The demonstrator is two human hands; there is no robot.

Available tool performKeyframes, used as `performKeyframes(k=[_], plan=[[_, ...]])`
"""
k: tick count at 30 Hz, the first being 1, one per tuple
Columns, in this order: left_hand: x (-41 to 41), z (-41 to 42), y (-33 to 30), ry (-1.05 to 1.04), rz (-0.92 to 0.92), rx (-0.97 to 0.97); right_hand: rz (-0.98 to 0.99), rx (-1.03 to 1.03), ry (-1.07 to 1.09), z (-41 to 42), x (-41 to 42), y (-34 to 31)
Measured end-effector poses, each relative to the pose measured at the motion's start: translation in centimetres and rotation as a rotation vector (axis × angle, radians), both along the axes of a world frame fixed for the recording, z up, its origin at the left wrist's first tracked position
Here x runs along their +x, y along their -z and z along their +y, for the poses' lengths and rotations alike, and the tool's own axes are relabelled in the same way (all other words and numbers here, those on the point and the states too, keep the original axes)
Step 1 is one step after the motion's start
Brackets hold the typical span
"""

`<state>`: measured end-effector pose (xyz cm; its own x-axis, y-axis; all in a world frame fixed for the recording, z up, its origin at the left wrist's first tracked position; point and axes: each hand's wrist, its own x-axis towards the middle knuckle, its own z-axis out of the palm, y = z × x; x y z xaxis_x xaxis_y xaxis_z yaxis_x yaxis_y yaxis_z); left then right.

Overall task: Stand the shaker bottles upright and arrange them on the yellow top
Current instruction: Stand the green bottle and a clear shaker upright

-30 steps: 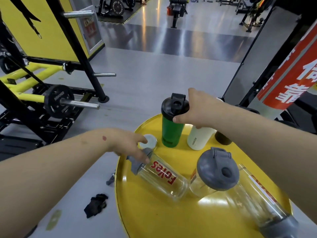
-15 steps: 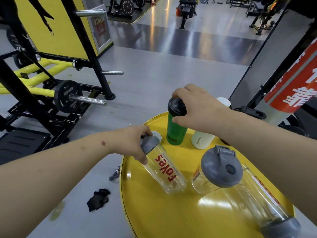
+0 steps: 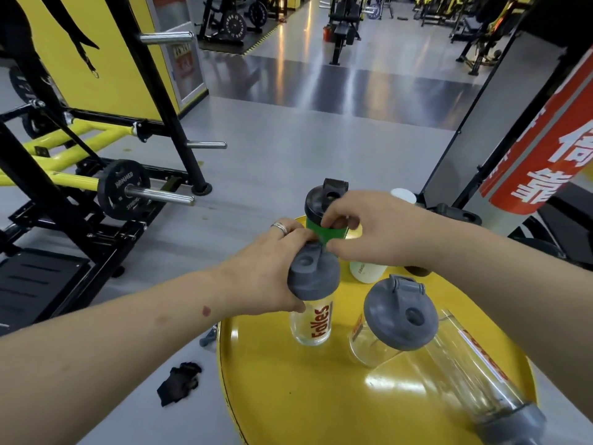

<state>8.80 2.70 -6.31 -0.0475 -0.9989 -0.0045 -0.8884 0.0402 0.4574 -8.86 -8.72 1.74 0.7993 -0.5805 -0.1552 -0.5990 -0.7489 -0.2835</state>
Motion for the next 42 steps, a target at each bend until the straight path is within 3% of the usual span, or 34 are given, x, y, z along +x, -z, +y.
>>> performKeyframes(k=[3,5,11,18,26,31,34,37,42], plan=[[-0.6,0.5,0.3,0.014,0.111,0.022,0.257,0.087,-0.073,0.9,-0.8,0.2],[-1.0,0.9,0.5,0.013,0.136,0.021,0.298,0.106,-0.093,1.4,-1.1,1.1],[-1.6,2.0,1.4,-0.026,0.144,0.057,0.149,0.139,-0.061,2.3,-1.9,2.9],[-1.2,2.4,1.8,-0.027,0.382,0.123,0.126,0.177,-0.045,2.6,-2.5,3.4],[-1.3,2.7,0.7,-0.024,0.342,0.22,0.114,0.189,-0.027,2.9,-2.8,2.8],[-0.5,1.9,-1.9,0.047,0.219,0.471,-0.155,0.167,0.196,1.5,-4.9,1.4],[-1.0,0.4,-4.8,0.01,0.26,0.404,-0.26,0.112,0.355,-0.5,-7.0,1.1],[-2.8,-1.9,-6.7,-0.033,0.316,0.204,-0.347,0.025,0.484,-3.2,-9.6,1.3],[-7.4,-6.2,-7.2,-0.007,0.365,0.139,-0.145,-0.095,0.597,-8.8,-13.6,3.1]])
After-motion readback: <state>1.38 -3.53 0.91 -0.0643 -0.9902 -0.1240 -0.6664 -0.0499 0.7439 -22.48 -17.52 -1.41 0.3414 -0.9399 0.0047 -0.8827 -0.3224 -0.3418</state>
